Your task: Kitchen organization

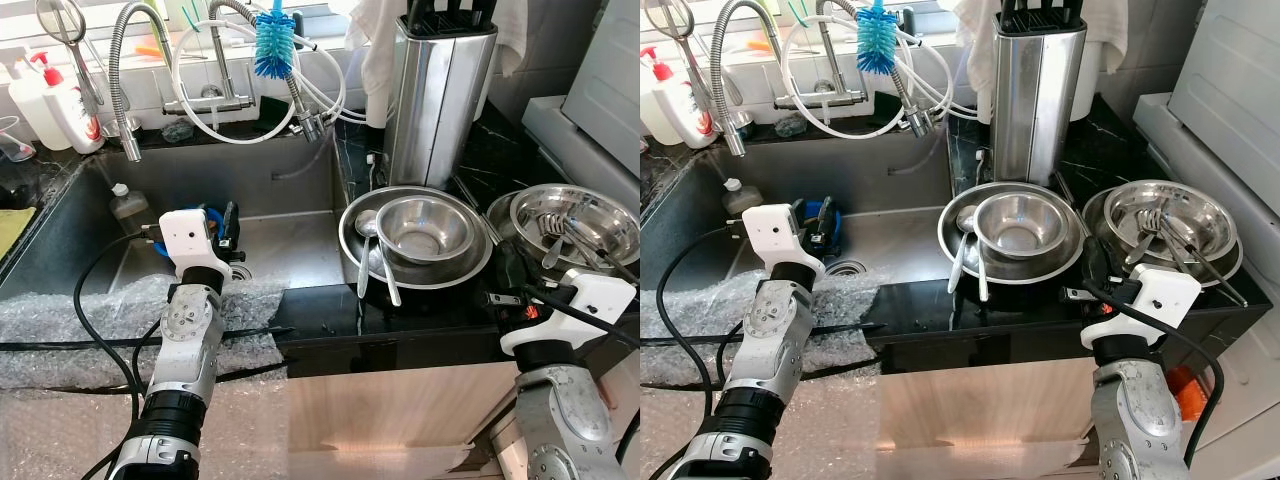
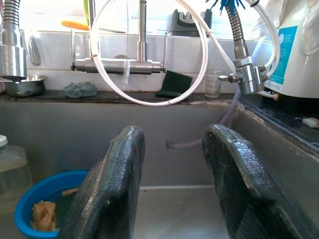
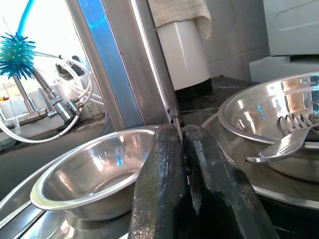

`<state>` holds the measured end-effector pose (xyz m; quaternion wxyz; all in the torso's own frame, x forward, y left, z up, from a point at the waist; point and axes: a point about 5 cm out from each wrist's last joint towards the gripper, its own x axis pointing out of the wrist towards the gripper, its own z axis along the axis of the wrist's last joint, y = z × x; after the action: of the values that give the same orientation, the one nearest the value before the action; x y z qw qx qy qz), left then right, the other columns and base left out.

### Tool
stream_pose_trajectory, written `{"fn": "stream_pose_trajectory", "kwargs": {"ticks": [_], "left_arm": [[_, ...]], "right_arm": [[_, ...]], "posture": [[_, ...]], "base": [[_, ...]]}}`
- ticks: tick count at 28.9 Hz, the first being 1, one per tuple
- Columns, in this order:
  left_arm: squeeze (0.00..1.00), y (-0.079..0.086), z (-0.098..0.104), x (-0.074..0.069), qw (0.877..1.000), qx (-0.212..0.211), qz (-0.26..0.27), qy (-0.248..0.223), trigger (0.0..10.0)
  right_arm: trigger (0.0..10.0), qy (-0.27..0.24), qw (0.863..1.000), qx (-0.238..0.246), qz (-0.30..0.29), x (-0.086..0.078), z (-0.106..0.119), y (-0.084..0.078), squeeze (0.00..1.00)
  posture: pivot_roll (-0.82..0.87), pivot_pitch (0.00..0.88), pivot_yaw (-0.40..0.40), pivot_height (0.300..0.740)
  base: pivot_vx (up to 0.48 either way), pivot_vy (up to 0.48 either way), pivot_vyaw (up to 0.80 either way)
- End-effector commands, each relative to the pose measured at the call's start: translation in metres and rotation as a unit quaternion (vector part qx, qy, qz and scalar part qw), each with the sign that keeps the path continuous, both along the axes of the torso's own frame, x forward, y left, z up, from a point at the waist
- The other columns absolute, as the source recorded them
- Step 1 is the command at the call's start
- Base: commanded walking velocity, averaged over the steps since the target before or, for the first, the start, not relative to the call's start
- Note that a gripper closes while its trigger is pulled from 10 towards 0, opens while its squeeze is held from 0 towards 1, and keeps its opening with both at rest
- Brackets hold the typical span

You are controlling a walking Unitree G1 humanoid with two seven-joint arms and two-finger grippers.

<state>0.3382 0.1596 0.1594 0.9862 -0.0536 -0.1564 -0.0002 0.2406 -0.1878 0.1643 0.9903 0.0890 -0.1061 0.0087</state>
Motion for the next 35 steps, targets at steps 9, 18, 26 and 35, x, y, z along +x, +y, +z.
{"fn": "stream_pose_trajectory", "kwargs": {"ticks": [9,18,26,35], "left_arm": [[0.0,0.003,-0.004,-0.001,1.0,0.007,0.009,0.01,10.0],[0.0,0.002,-0.005,-0.001,1.0,0.006,0.009,0.01,10.0],[0.0,0.001,-0.005,-0.001,1.0,0.007,0.006,0.01,10.0],[0.0,0.002,0.001,0.003,0.999,-0.031,0.002,0.013,10.0]], "right_arm": [[10.0,-0.059,0.995,-0.002,0.086,0.007,0.035,0.042,0.0],[10.0,-0.077,0.991,0.003,0.108,0.009,0.051,0.055,0.0],[10.0,-0.064,0.99,0.056,0.112,0.016,0.048,0.057,0.0],[10.0,-0.066,0.978,0.124,0.156,0.036,0.054,0.071,0.0]], "posture": [[-0.07,0.049,0.065,0.74],[-0.07,0.048,0.063,0.74],[-0.07,0.046,0.064,0.74],[-0.05,0.025,0.069,0.74]], "base": [[0.0,0.0,0.0],[0.0,0.0,0.0],[0.0,0.0,0.0],[0.0,0.0,0.0]]}}
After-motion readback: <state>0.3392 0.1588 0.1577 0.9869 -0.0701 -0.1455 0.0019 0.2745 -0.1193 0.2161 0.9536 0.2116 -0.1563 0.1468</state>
